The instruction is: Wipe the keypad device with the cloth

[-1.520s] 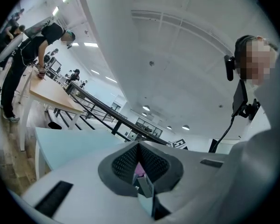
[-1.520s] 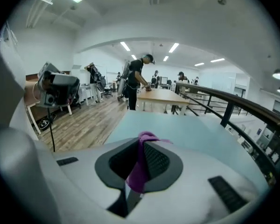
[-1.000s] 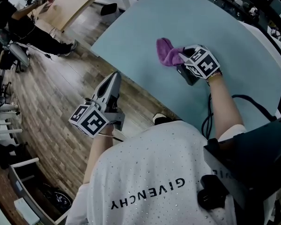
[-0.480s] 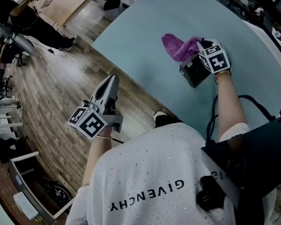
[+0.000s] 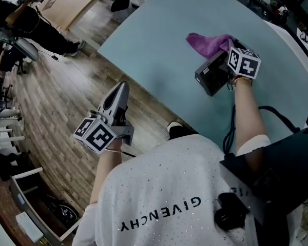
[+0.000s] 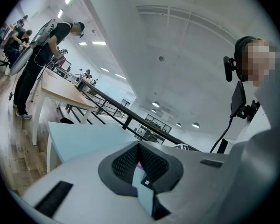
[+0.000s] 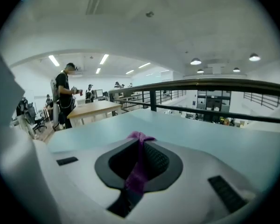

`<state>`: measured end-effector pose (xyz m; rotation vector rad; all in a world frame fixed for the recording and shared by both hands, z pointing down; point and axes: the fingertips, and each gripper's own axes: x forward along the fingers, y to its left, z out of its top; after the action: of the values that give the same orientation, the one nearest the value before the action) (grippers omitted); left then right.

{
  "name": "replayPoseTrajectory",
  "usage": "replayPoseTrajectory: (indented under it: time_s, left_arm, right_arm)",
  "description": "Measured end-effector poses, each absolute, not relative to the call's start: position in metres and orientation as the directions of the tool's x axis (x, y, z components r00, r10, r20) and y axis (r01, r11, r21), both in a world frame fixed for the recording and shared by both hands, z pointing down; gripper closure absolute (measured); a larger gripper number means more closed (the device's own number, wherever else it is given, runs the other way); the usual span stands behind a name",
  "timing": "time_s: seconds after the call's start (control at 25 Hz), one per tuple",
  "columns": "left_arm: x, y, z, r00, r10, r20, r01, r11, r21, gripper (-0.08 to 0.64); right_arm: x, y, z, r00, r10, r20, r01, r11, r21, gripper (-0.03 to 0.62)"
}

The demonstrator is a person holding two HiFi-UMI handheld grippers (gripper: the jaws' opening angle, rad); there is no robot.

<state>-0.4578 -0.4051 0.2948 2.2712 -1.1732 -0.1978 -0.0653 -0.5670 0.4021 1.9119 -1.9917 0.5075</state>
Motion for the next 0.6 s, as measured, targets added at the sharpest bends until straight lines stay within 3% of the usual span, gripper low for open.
replayPoseTrajectory:
  time_s: [0.28,0.6]
  left_arm:
    - [-0.452,-0.401,0.303,0.623,-0.772,0.128,-0.693,-0.468,0.548,0.560]
    - [-0.452,-0.399,0.302,0.625,-0.770,0.125,-0.690,-0.470,0.551,0.560]
  right_arm:
    - [-0.099,-0.555,0.424,-0.195,-0.843,0.502,-0.981,0.180,-0.078,0.566]
    - [-0.101,-0.549,0.427,-0.247,-0.839,0.485,-0.955,0.127,-0.268,0.566]
